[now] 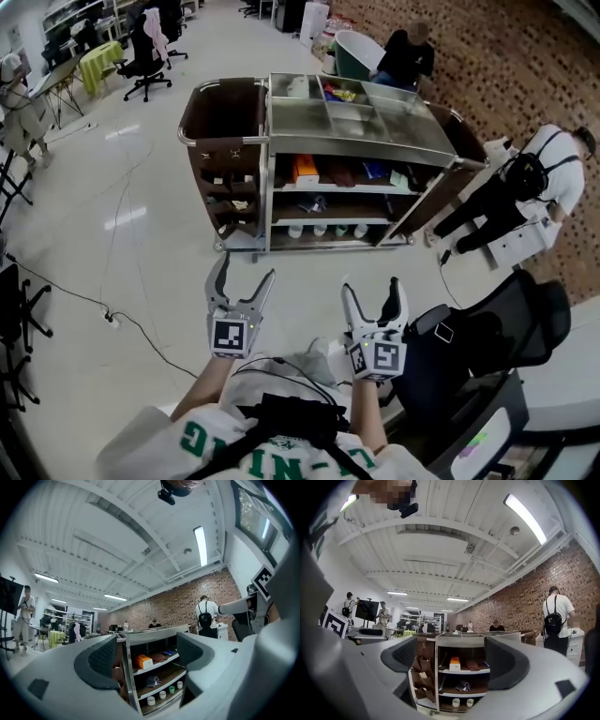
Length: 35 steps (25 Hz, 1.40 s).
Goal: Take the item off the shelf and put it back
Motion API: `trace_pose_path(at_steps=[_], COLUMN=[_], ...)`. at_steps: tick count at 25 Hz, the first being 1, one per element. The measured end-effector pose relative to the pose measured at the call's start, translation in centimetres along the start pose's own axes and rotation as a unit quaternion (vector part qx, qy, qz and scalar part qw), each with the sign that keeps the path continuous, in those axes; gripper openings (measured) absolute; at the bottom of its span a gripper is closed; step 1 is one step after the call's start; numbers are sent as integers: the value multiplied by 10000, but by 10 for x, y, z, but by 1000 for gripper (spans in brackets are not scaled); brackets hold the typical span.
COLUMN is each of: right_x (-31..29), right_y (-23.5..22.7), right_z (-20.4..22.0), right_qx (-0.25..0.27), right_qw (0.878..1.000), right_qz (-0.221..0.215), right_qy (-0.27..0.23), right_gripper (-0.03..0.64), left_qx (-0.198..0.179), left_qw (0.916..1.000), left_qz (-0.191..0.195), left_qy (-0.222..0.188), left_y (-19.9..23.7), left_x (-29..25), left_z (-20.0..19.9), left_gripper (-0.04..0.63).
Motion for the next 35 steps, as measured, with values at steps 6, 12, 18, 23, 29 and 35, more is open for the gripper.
trace_pose_path(at_steps=[6, 12, 18, 23, 29, 35], right_x=[-31, -81, -124, -145, -159, -172], right_y=[-36, -99, -156, -191, -193, -198], right_z=[5, -1, -1, 19, 29, 39], right_qx=[-81, -150, -162, -363, -442, -683], right_qw=[9999, 9994, 9986, 9976, 9945, 9944], right_qz=[-137, -275, -475, -586, -931, -784], right_qy=[-9, -163, -169, 39, 158, 211], right_gripper=[462, 462, 462, 462, 460, 460], left_qx=[-25, -256, -241, -273, -160, -294], left_qw=[9999, 9995, 9986, 9978, 9964, 9970], left_qz=[-110, -183, -465, -563, -769, -639], left_qy=[27, 53, 46, 228, 314, 323], left_y=[-15, -38, -60, -84, -91, -87], left_x=[-45, -106, -161, -187, -200, -216], left_z=[-1, -2, -1, 6, 6, 1], left_gripper=[376, 376, 376, 376, 376, 376])
Point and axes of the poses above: the fingertips, and each gripper's own axes: x backward along the fingers, y to its left, z out of its underside, the point moved 2 cm from there along x, backward along the fingers, and after that the axes turned 14 degrees about z, right-handed, at the moved point
